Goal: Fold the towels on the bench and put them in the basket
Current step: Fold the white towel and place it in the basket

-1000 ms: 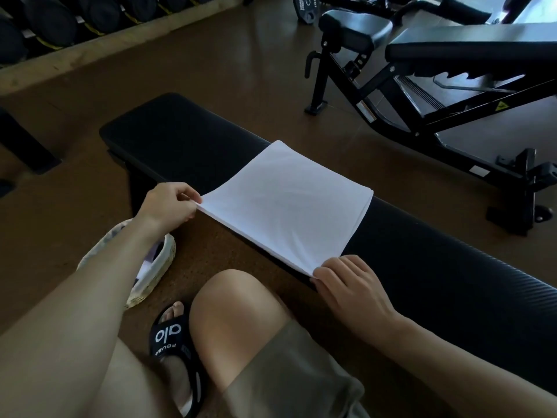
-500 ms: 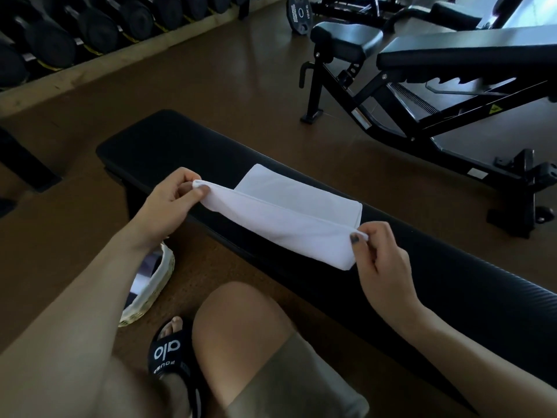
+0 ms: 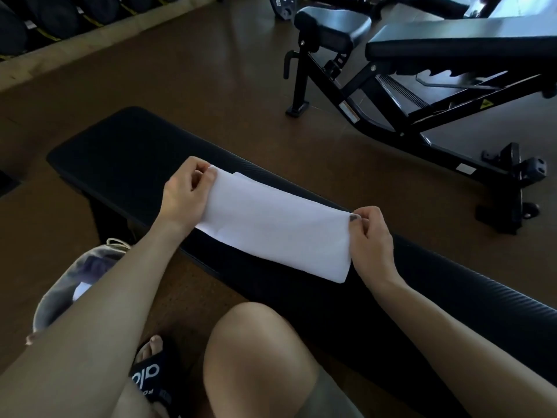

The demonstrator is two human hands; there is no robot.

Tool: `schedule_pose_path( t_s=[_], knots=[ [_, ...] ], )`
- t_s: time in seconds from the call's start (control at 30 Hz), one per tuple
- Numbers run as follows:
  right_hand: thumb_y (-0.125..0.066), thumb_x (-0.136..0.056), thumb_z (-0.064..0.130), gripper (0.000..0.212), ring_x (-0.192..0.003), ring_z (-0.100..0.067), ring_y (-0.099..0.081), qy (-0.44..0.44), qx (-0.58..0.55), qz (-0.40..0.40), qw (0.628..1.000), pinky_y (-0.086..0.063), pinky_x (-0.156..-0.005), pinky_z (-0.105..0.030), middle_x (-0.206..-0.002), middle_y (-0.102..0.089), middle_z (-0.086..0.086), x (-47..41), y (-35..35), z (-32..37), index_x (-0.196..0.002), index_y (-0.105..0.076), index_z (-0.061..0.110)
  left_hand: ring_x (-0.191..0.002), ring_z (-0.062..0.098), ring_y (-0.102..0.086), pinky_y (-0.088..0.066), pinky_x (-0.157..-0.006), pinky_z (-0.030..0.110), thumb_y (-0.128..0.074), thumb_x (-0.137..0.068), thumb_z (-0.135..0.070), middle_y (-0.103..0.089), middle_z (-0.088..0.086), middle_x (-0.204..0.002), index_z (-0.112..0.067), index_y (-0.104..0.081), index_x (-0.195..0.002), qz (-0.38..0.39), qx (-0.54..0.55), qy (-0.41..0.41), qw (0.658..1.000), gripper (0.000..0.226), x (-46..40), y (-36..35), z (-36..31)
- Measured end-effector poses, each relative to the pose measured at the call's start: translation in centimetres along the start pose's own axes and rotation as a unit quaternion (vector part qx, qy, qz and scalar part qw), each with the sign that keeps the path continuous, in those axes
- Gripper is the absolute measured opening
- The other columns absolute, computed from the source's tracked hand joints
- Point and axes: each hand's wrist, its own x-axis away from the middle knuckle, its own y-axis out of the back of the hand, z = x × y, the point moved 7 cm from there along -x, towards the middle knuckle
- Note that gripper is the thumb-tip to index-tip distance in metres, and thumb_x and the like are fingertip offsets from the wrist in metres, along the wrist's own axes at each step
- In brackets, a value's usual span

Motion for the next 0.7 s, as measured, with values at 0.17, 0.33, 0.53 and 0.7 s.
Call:
schedule_pose_path(
  t_s=[0.17,0.33,0.53,0.7],
  knots=[
    [-0.045,-0.11,0.025,0.015,-0.076,-0.016,-0.055,-0.037,0.035,-0.006,0.999,-0.042,-0.06,-0.03,-0.094,-0.064,-0.005,-2.7,-0.7,-0.7,-0.102,-0.055,0.018,-0.098,0.005,-0.058,-0.042,-0.074,0.018,-0.052,-0.104,-0.038,-0.062,-0.011,-0.105,-0.023,-0.06,-0.12,0.047,0.047,0.077,0.995,0.024,-1.9,-2.5,1.7],
    [-0.047,-0.108,0.026,0.013,-0.081,-0.016,-0.057,-0.065,0.034,0.008,0.997,-0.043,-0.063,-0.03,-0.098,-0.064,-0.004,-3.6,-0.7,-1.4,-0.103,-0.057,0.019,-0.099,0.01,-0.06,-0.044,-0.074,0.025,-0.063,-0.097,-0.035,-0.061,-0.009,-0.107,-0.025,-0.056,-0.123,0.191,-0.054,0.111,0.974,0.029,-1.4,-3.6,4.2],
    [-0.055,-0.104,0.022,0.012,-0.089,-0.01,-0.059,-0.052,0.046,0.029,0.997,-0.045,-0.065,-0.025,-0.102,-0.058,0.007,-3.1,-0.8,-1.4,-0.115,-0.052,0.023,-0.091,0.012,-0.062,-0.045,-0.07,0.027,-0.056,-0.103,-0.028,-0.065,-0.006,-0.099,-0.024,-0.061,-0.105,0.192,-0.07,0.036,0.978,0.007,-1.4,-3.5,3.0],
    [-0.048,-0.108,0.016,0.008,-0.085,-0.009,-0.059,0.023,0.075,0.005,0.997,-0.041,-0.065,-0.019,-0.099,-0.057,0.006,-2.6,-0.6,-1.0,-0.116,-0.046,0.017,-0.084,0.012,-0.06,-0.048,-0.069,0.031,-0.052,-0.105,-0.032,-0.063,-0.006,-0.093,-0.025,-0.056,-0.105,0.124,-0.063,0.006,0.99,0.008,-1.6,-3.7,2.0]
  ],
)
